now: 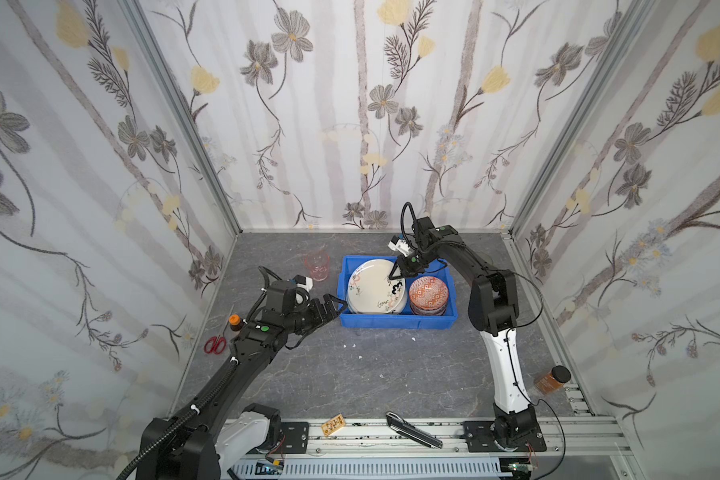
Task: Place the mixed dishes into the plastic bin
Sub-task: 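Lower the cream plate onto the watermelon plate in the bin with the right gripper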
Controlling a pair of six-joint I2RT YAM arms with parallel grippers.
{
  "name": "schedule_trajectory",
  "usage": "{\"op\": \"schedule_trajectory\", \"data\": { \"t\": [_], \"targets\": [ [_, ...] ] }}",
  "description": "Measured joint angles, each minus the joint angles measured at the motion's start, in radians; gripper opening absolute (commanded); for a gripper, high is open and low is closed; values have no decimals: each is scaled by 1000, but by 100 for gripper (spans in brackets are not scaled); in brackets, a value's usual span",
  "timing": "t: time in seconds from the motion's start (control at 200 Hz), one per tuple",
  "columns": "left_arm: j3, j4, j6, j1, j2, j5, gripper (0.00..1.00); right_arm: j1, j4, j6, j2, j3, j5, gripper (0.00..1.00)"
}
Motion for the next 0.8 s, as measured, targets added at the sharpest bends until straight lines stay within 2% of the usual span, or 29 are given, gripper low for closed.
{"op": "schedule_trajectory", "data": {
  "t": [0.799],
  "targets": [
    [1, 0, 1, 0, 23, -7, 100, -11, 2, -10, 40, 0, 55, 29]
  ]
}}
